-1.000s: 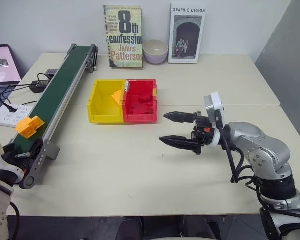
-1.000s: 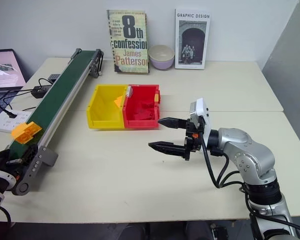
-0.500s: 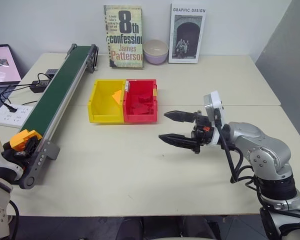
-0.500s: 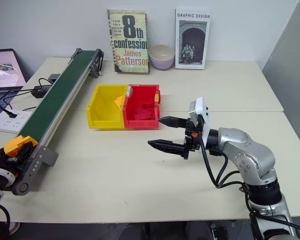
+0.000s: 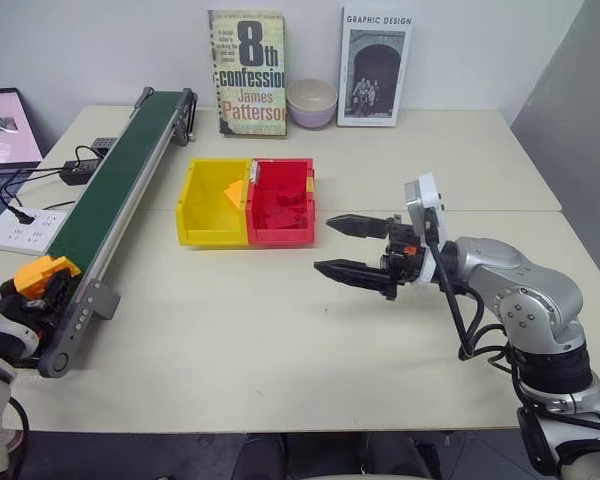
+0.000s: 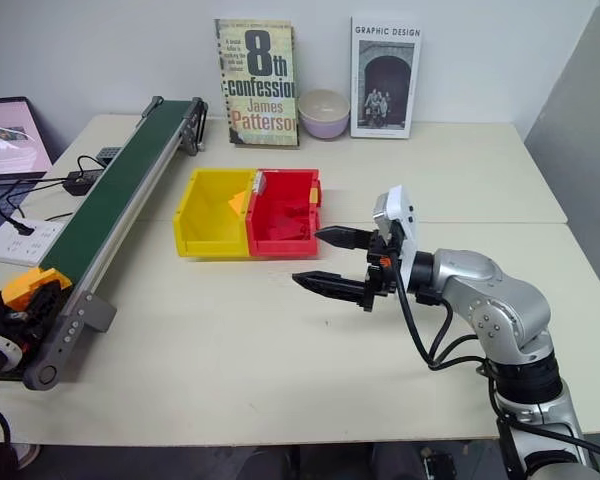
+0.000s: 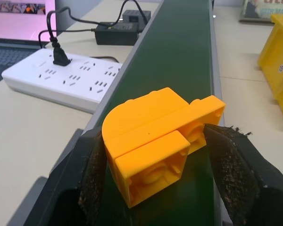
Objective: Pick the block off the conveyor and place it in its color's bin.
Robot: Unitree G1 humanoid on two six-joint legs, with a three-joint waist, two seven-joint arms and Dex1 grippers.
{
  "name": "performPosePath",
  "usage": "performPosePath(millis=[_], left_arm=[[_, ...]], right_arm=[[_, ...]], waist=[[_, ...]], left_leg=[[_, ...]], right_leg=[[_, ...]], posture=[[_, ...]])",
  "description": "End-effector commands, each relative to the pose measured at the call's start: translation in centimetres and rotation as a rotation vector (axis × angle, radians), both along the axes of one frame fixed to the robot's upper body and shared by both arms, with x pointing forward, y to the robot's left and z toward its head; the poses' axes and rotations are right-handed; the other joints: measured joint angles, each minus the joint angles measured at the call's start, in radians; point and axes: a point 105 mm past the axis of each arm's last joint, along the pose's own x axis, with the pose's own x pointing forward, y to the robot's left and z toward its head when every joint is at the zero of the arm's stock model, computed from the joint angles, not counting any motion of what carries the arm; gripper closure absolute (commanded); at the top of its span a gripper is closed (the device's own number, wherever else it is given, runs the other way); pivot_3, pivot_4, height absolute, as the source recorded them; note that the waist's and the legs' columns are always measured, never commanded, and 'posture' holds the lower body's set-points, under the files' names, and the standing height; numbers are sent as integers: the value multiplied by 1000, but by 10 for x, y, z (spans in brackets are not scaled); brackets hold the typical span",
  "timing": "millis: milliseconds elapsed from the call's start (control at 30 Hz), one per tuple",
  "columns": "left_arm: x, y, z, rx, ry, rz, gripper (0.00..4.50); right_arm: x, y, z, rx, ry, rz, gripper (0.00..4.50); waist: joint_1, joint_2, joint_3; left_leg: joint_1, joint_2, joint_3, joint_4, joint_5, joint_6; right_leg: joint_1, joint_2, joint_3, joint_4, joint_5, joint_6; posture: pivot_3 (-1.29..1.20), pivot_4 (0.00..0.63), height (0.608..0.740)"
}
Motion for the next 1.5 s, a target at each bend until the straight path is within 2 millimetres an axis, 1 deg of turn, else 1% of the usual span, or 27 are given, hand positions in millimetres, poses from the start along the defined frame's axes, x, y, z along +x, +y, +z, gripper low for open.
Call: performPosePath(millis=[33,233,300,433,567,633,767,833,900,967,1033,1133,1300,1367,1500], left_arm=[[10,-19,28,39,-48,-128,1663],[35,-64,46,56,-51,-349,1663],[41,-75,49,60,-53,-391,1663],[66,-103,51,83,-49,-513,1663],[91,-122,57,103,-63,-593,1663],[100,-128,59,108,-69,-613,1663],[125,-136,61,121,-81,-609,1663],[136,-138,62,127,-87,-596,1663],[146,-134,60,139,-71,-557,1663],[150,-132,58,131,-64,-541,1663],[152,-129,53,135,-52,-525,1663],[153,-127,48,142,-42,-518,1663],[159,-133,44,139,-39,-527,1663],[161,-135,41,146,-30,-533,1663],[166,-137,37,148,-18,-531,1663]], right_arm=[[-3,1,15,37,-50,2,0],[-1,-2,8,43,-45,-19,0],[-1,-3,6,45,-44,-26,0],[0,-6,2,46,-46,-43,0],[2,-8,4,44,-53,-62,0],[3,-8,4,43,-56,-69,0],[1,-9,8,42,-71,-78,0],[0,-8,9,37,-81,-75,0],[0,-8,10,19,-96,-91,0],[8,-10,12,-5,-132,-161,0],[18,-14,17,11,-137,-247,0],[25,-14,22,32,-152,-305,0],[43,-20,37,53,-254,-470,0],[44,-19,41,65,-269,-473,0],[39,-15,42,58,-281,-421,0]], waist=[[1,0,0],[0,0,0],[0,0,1],[2,0,1],[1,-1,3],[0,-1,3],[-1,-2,4],[0,-2,5],[-1,-3,5],[-3,-3,5],[-3,-3,5],[-3,-3,5],[1,-3,5],[1,-3,5],[1,-3,5]], left_leg=[[0,0,0,0,0,0],[-1,0,0,0,0,0],[-1,0,0,0,0,0],[-1,0,0,0,0,0],[-1,-2,1,1,0,0],[-1,-1,1,1,0,0],[-2,-2,1,1,0,0],[-2,-2,0,1,0,0],[-2,-2,0,1,0,0],[-2,-2,0,1,0,0],[-2,-2,-1,2,0,0],[-2,-2,-1,2,0,0],[-4,-2,-4,2,0,-1],[-5,-2,-5,3,0,-1],[-8,-2,-6,3,2,-4]], right_leg=[[0,0,0,0,0,0],[0,0,0,0,0,0],[0,0,0,0,0,0],[0,0,0,0,0,0],[-1,0,-2,2,0,0],[-1,0,-2,2,0,0],[-1,0,-3,2,0,0],[-2,0,-4,4,0,0],[-2,0,-6,4,0,0],[-2,0,-6,4,0,0],[-2,0,-6,4,0,0],[-3,0,-6,5,0,0],[-3,-1,-11,5,0,0],[-3,-2,-14,5,0,0],[-5,-2,-16,5,0,0]], posture=[[0,150,740],[0,150,740],[0,150,740],[0,150,740],[0,150,740],[0,150,740],[0,150,740],[0,150,740],[0,150,740],[0,150,740],[0,150,740],[0,150,740],[0,150,740],[0,150,740],[0,150,740]])
